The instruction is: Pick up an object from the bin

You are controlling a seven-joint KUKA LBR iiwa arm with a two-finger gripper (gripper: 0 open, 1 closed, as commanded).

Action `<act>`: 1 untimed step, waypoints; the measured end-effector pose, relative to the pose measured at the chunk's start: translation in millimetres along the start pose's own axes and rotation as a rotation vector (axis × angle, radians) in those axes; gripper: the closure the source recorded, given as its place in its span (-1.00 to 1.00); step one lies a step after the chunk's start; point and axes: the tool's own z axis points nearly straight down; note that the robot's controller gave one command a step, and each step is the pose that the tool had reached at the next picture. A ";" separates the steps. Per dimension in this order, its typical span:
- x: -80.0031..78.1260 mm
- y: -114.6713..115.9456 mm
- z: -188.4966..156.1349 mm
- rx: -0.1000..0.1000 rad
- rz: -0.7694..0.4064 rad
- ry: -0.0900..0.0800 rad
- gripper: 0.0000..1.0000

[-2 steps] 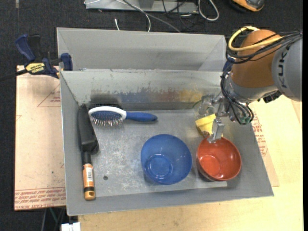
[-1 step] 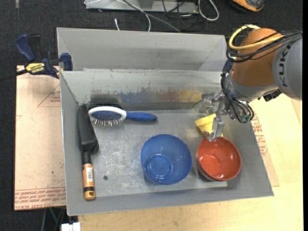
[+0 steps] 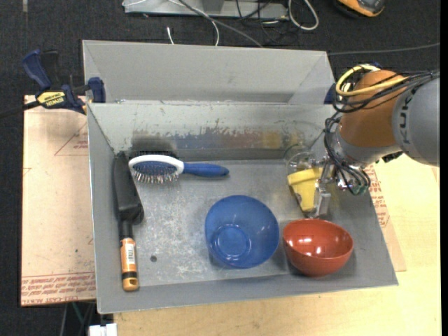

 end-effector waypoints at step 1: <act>2.3 0.7 -0.3 -0.001 0.061 -0.010 -1.00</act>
Offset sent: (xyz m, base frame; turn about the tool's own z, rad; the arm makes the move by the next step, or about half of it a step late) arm 0.0001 0.0001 0.0003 0.0027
